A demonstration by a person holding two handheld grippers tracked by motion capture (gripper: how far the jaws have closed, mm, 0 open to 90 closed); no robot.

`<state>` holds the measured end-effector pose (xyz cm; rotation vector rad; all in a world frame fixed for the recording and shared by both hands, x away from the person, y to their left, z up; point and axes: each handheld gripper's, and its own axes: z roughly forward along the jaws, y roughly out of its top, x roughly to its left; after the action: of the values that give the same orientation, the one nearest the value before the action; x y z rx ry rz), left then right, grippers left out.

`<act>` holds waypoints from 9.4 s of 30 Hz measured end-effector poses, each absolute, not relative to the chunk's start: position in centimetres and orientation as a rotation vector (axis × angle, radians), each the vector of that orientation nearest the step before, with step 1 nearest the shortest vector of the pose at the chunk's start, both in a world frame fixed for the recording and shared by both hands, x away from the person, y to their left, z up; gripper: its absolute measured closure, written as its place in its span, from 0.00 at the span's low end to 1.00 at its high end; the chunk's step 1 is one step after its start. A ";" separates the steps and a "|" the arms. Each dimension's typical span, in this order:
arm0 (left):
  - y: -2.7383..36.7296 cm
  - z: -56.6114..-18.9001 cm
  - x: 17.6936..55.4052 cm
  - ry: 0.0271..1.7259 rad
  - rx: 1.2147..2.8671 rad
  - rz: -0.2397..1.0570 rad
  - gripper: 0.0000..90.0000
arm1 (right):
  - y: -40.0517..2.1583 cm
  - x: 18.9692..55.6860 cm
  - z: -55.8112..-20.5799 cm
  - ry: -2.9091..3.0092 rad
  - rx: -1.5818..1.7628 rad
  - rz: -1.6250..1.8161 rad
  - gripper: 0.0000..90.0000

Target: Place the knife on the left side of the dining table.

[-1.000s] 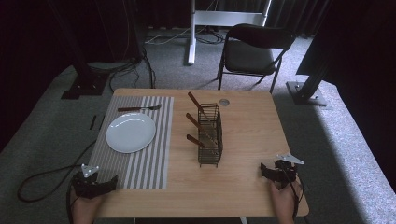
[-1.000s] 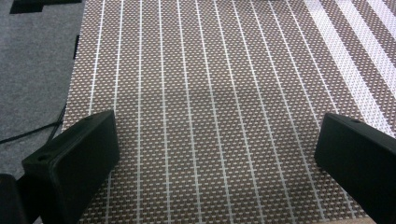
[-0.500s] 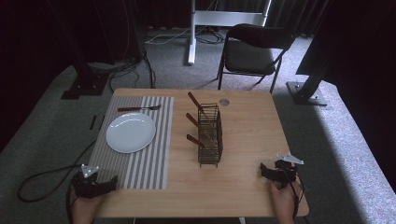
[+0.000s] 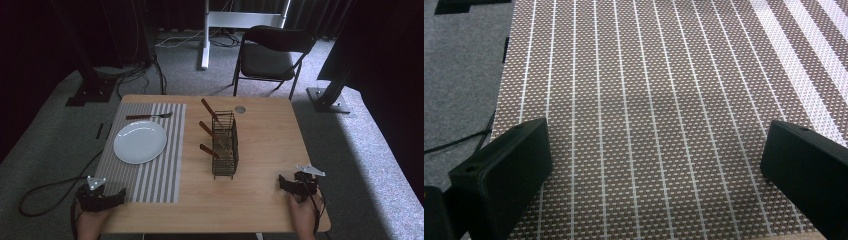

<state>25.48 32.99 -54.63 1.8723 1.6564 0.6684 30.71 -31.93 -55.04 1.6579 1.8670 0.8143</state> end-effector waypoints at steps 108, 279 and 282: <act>13.2 -38.6 37.1 0.992 1.964 0.507 0.07 | -31.9 30.7 -55.1 1.867 1.656 0.814 0.13; 27.0 -42.0 28.3 1.198 1.599 0.380 0.90 | -31.9 30.7 -55.1 1.866 1.656 0.814 0.13; 27.0 -42.0 28.3 1.199 1.602 0.383 0.90 | -31.9 30.7 -55.1 1.866 1.657 0.814 0.13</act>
<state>28.29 26.96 -42.01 1.6022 1.1993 0.3830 30.71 -31.94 -55.06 1.6565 1.8662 0.8141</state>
